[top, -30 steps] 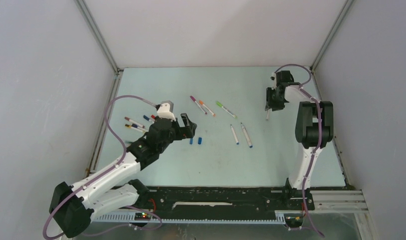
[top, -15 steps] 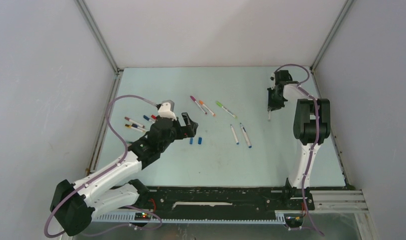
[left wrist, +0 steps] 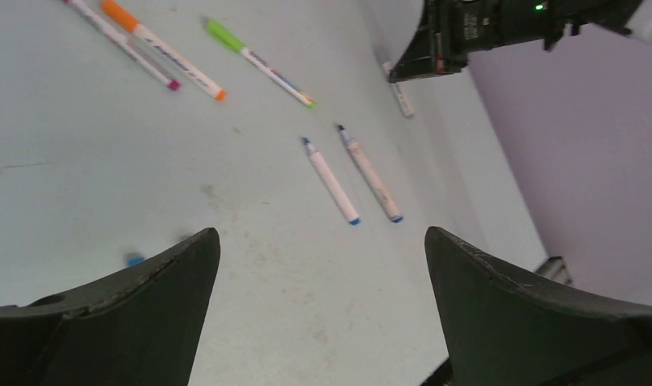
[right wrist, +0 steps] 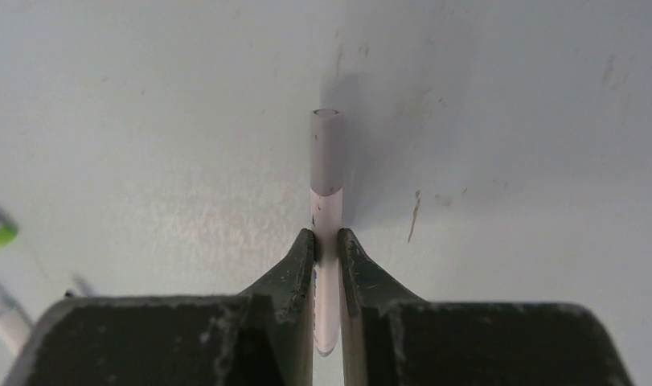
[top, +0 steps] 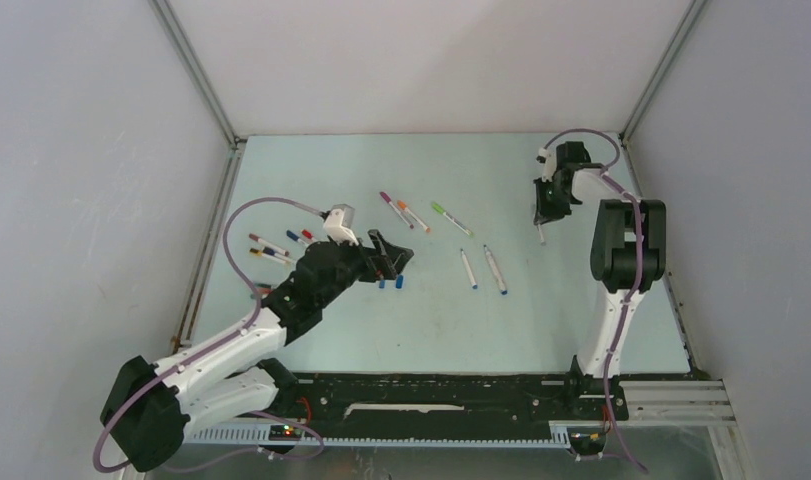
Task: Open the pen caps
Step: Pick up the pen from the center of the board, then open the pen cap from the pen.
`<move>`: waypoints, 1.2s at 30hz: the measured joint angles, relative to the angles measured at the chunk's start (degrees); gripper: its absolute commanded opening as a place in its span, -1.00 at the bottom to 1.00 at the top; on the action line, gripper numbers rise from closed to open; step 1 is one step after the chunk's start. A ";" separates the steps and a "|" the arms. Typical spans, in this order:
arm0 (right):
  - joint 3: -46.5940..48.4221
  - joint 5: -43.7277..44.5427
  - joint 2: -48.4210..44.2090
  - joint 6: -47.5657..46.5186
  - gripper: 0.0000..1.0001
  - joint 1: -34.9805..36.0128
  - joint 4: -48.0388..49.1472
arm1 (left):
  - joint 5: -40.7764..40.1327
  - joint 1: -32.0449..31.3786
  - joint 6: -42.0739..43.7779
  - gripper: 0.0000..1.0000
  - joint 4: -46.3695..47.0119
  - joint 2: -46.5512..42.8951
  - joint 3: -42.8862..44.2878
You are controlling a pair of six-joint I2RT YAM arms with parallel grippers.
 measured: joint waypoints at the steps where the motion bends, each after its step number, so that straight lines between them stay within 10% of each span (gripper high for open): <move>1: -0.59 -1.92 -0.66 -0.92 -1.00 -0.57 -0.26 | 1.33 0.00 -0.79 0.99 1.77 0.00 -0.57; 23: -17.70 -61.72 -29.22 -9.99 -1.00 -4.44 -2.10 | 15.17 0.00 -17.25 0.99 39.34 17.27 -3.13; 36: -17.99 -71.89 -29.29 -10.82 -1.00 4.87 -1.95 | 13.94 -1.05 -22.56 0.92 46.93 29.92 5.73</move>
